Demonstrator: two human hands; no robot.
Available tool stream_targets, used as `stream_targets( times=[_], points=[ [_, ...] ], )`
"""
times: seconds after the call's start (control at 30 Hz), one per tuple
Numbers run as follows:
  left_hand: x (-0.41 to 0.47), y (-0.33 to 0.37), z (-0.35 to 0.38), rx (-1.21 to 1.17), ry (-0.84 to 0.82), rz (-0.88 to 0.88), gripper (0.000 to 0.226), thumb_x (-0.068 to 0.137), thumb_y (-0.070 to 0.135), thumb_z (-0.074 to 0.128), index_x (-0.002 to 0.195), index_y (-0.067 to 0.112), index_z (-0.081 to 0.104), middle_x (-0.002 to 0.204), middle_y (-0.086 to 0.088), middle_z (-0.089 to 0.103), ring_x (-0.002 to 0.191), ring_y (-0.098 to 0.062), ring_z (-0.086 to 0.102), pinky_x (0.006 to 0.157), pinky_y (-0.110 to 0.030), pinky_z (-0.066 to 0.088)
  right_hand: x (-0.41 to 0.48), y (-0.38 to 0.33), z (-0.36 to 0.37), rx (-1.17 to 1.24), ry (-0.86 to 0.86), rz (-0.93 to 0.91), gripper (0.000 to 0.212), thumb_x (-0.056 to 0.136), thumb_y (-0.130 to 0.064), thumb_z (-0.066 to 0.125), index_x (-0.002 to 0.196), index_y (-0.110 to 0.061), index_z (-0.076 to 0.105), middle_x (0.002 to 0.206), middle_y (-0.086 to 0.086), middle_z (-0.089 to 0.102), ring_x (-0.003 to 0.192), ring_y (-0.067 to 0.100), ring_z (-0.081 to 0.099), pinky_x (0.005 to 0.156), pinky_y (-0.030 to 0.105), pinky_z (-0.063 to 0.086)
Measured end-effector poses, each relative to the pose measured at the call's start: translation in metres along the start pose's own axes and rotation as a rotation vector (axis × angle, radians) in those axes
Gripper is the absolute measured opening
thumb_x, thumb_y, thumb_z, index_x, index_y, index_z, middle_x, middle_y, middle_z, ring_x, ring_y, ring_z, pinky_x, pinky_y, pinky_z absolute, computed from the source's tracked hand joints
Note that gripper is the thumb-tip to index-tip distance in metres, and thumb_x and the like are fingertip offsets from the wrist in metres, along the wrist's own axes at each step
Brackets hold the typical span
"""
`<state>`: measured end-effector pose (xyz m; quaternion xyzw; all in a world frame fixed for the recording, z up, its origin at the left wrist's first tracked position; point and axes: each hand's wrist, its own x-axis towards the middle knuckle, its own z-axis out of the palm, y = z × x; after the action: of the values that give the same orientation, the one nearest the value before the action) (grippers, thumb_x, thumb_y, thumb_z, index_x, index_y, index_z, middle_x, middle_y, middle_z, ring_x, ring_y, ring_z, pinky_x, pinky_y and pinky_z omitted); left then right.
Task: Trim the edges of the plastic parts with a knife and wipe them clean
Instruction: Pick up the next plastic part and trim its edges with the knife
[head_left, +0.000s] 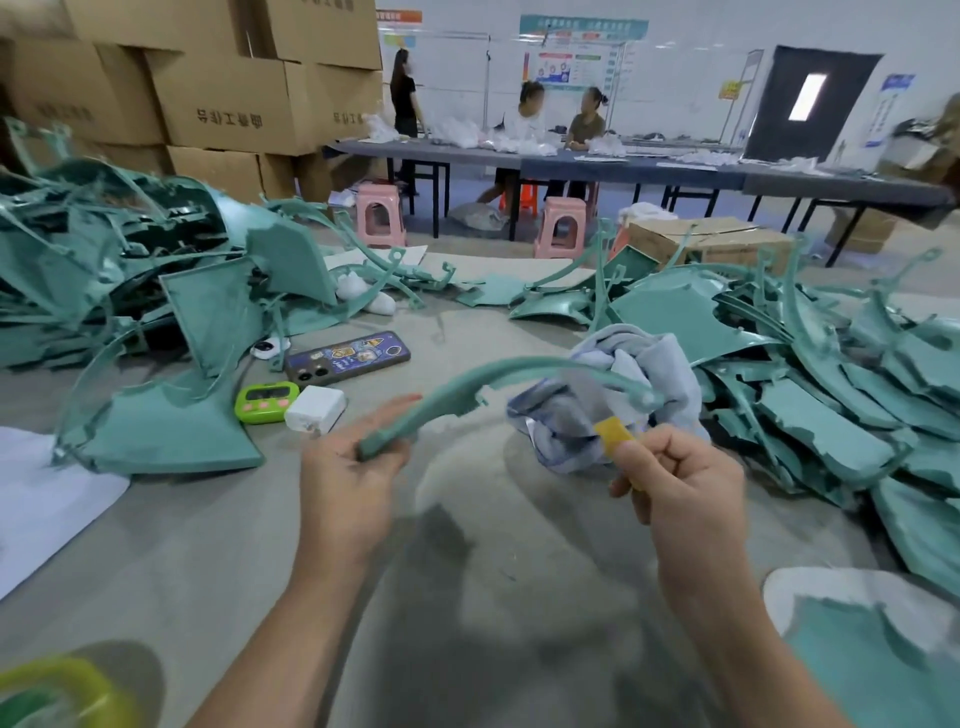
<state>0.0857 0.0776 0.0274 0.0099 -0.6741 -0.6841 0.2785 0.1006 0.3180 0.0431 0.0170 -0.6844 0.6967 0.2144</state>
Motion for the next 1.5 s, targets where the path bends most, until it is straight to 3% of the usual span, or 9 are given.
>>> stream_targets(
  times=[0.17, 0.4, 0.57, 0.8, 0.87, 1.03, 1.17, 1.27, 1.5],
  points=[
    [-0.014, -0.005, 0.010, 0.240, -0.141, 0.229, 0.066, 0.078, -0.014, 0.067, 0.095, 0.049, 0.076, 0.104, 0.026, 0.074, 0.104, 0.003, 0.068, 0.092, -0.016, 0.050, -0.022, -0.009, 0.024, -0.129, -0.311, -0.076, 0.028, 0.082, -0.033, 0.072, 0.062, -0.015, 0.063, 0.053, 0.009, 0.060, 0.047, 0.010, 0.040, 0.046, 0.023, 0.030],
    [-0.019, -0.004, 0.010, 0.359, -0.119, 0.311, 0.063, 0.078, -0.016, 0.071, 0.100, 0.043, 0.072, 0.106, 0.029, 0.071, 0.107, 0.005, 0.066, 0.099, -0.013, 0.045, -0.006, 0.000, 0.020, -0.452, 0.233, 0.007, 0.034, 0.090, -0.030, 0.069, 0.059, -0.018, 0.060, 0.052, -0.002, 0.062, 0.049, 0.014, 0.054, 0.053, 0.030, 0.043],
    [-0.020, -0.002, 0.010, 0.378, -0.114, 0.373, 0.060, 0.079, -0.017, 0.070, 0.102, 0.039, 0.074, 0.107, 0.028, 0.071, 0.108, 0.004, 0.066, 0.100, -0.018, 0.048, -0.024, 0.000, 0.038, -0.296, -0.128, -0.040, 0.026, 0.086, -0.038, 0.064, 0.066, -0.021, 0.059, 0.052, -0.001, 0.064, 0.042, 0.006, 0.048, 0.046, 0.021, 0.037],
    [-0.020, 0.002, 0.008, 0.268, -0.117, 0.307, 0.047, 0.079, 0.002, 0.067, 0.098, 0.045, 0.073, 0.104, 0.032, 0.071, 0.103, 0.003, 0.068, 0.096, -0.022, 0.051, 0.009, 0.004, -0.001, -0.621, 0.394, 0.132, 0.035, 0.091, -0.030, 0.069, 0.063, -0.010, 0.060, 0.048, -0.002, 0.054, 0.053, 0.013, 0.051, 0.049, 0.019, 0.032],
    [-0.019, 0.001, 0.009, 0.254, -0.123, 0.299, 0.047, 0.078, 0.005, 0.064, 0.097, 0.047, 0.074, 0.103, 0.031, 0.072, 0.104, 0.000, 0.069, 0.097, -0.027, 0.052, 0.004, -0.001, -0.001, -0.511, 0.360, 0.034, 0.034, 0.091, -0.028, 0.070, 0.063, -0.012, 0.060, 0.048, -0.002, 0.057, 0.049, 0.013, 0.050, 0.048, 0.017, 0.035],
    [-0.020, -0.003, 0.009, 0.222, -0.142, 0.277, 0.051, 0.078, 0.006, 0.065, 0.101, 0.049, 0.076, 0.102, 0.024, 0.075, 0.103, -0.004, 0.070, 0.091, -0.028, 0.055, -0.022, -0.010, 0.032, -0.264, -0.079, -0.111, 0.027, 0.088, -0.029, 0.067, 0.064, -0.021, 0.055, 0.049, 0.001, 0.061, 0.043, 0.009, 0.049, 0.046, 0.023, 0.038],
    [-0.010, -0.006, 0.004, 0.111, -0.030, 0.135, 0.060, 0.079, -0.003, 0.068, 0.090, 0.055, 0.076, 0.089, 0.029, 0.073, 0.086, 0.010, 0.066, 0.079, -0.008, 0.048, -0.008, -0.002, 0.022, -0.472, 0.096, -0.038, 0.033, 0.089, -0.035, 0.070, 0.063, -0.018, 0.059, 0.054, -0.004, 0.063, 0.047, 0.011, 0.052, 0.049, 0.029, 0.041],
    [0.002, -0.016, 0.000, -0.020, 0.131, -0.058, 0.061, 0.079, -0.011, 0.071, 0.071, 0.049, 0.077, 0.070, 0.020, 0.067, 0.072, -0.002, 0.058, 0.066, -0.015, 0.048, 0.005, 0.000, 0.001, -0.553, 0.294, 0.003, 0.033, 0.090, -0.028, 0.071, 0.062, -0.014, 0.058, 0.056, -0.010, 0.061, 0.052, 0.011, 0.050, 0.052, 0.033, 0.038],
    [0.002, -0.017, 0.002, -0.139, 0.127, -0.128, 0.053, 0.078, -0.013, 0.069, 0.076, 0.038, 0.081, 0.077, 0.014, 0.076, 0.071, 0.000, 0.068, 0.065, -0.015, 0.054, -0.011, -0.007, 0.013, -0.325, 0.141, -0.168, 0.025, 0.086, -0.028, 0.066, 0.065, -0.017, 0.056, 0.050, 0.004, 0.058, 0.044, 0.017, 0.046, 0.045, 0.022, 0.035]
  ],
)
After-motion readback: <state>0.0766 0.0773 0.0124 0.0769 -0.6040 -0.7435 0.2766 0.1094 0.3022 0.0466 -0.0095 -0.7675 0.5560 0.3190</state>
